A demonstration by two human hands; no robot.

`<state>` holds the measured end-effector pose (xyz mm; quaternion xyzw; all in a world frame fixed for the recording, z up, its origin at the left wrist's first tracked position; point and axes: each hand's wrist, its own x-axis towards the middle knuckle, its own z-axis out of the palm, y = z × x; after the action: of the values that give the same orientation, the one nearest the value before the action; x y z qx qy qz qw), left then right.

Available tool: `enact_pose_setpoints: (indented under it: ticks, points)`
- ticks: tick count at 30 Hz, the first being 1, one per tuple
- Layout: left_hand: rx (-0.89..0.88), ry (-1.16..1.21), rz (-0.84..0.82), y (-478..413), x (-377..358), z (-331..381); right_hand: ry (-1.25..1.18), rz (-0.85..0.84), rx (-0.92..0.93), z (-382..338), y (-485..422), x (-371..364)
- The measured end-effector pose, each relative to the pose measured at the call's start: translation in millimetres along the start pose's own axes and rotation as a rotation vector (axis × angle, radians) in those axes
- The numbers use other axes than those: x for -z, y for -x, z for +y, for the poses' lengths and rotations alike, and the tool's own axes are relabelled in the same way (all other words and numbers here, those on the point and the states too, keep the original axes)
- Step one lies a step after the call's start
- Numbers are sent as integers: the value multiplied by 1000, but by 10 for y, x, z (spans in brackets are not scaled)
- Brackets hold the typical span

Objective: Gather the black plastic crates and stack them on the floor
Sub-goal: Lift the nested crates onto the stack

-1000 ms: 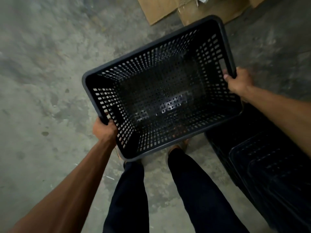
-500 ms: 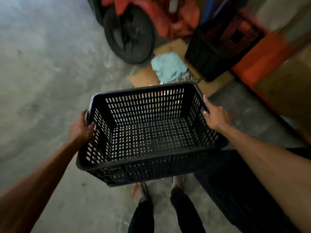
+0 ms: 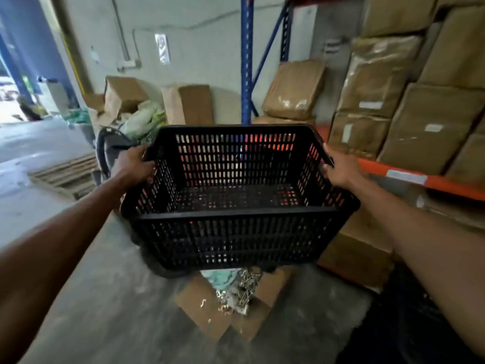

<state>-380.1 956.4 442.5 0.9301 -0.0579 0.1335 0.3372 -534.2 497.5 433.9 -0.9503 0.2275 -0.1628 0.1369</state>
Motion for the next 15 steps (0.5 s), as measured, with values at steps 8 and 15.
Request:
enact_pose_setpoints:
  ticks: [8, 15]
  points:
    - [-542, 86, 75, -211, -19, 2128, 52, 372, -172, 1045, 687, 2011]
    - [-766, 219, -22, 573, -711, 3565, 212, 491, -400, 2118, 1855, 3054]
